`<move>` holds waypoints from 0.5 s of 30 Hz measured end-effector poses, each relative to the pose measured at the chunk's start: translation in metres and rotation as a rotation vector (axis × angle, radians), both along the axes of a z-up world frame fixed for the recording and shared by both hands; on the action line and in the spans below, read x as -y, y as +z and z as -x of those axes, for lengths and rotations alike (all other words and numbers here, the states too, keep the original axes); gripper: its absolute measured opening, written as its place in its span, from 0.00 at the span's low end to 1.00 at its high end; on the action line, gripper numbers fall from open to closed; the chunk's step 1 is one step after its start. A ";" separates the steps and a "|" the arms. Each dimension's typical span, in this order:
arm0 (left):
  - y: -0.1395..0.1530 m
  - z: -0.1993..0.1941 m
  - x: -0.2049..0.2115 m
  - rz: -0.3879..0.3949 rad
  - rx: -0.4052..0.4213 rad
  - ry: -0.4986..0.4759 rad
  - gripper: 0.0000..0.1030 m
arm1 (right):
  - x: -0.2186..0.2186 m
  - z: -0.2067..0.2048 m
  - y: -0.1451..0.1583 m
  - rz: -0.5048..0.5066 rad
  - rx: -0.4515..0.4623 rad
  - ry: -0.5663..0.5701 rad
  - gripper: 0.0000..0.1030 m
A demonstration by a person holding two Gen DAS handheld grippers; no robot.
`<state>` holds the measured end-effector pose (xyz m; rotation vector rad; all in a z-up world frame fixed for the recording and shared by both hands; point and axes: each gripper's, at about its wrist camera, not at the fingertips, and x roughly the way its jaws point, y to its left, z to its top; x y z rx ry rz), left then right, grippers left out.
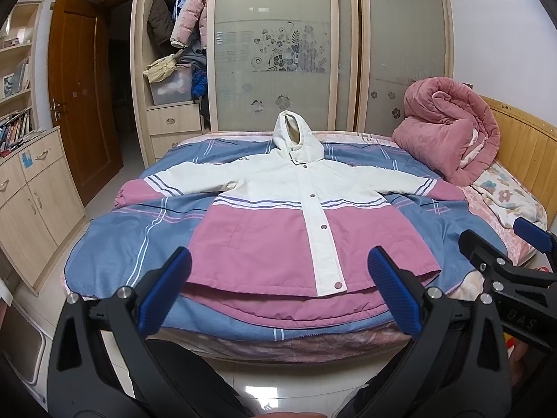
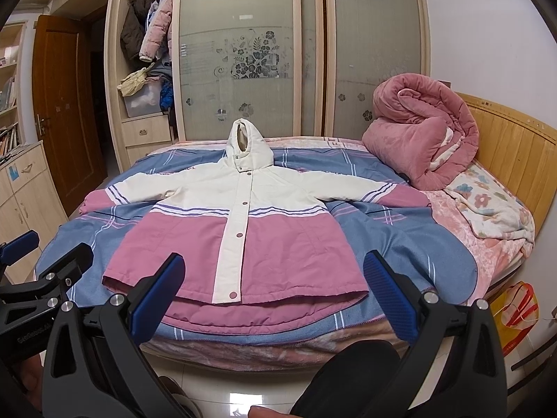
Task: Fold large clothes
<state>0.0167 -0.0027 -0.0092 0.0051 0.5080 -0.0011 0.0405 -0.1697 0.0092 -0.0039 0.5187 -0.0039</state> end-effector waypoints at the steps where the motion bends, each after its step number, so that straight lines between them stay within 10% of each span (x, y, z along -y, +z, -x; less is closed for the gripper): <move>1: -0.001 -0.001 0.000 -0.001 0.000 -0.002 0.98 | 0.000 0.000 0.000 0.001 0.000 -0.001 0.99; 15: -0.038 -0.031 -0.012 -0.003 0.036 0.040 0.98 | 0.007 -0.025 -0.039 0.122 0.169 0.031 0.99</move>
